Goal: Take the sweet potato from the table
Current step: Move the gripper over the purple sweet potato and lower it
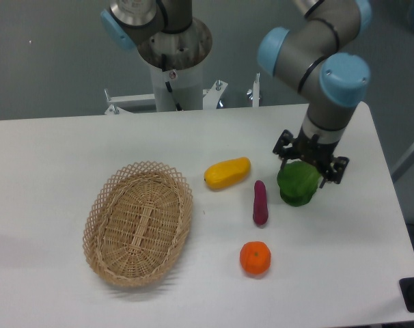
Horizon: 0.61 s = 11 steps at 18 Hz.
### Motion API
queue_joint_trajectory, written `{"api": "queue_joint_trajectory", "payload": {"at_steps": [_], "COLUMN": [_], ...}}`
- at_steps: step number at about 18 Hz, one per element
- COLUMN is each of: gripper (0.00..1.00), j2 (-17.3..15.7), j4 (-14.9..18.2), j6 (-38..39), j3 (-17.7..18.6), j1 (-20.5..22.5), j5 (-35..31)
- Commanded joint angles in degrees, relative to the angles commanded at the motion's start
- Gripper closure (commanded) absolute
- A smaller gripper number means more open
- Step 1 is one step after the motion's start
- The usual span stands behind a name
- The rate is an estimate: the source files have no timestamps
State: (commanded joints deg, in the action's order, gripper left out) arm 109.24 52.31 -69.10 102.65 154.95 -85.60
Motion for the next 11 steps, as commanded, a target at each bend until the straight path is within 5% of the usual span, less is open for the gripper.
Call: {"api": "queue_joint_trajectory", "payload": {"at_steps": [8, 11], "gripper": [0.0, 0.0], "j2": [2.5, 3.3], "j4": [-2.7, -8.0], "j6": [11.2, 11.8], "j3": [1.1, 4.0], "j1": [-4.7, -5.3], "j5": [-0.4, -1.0]}}
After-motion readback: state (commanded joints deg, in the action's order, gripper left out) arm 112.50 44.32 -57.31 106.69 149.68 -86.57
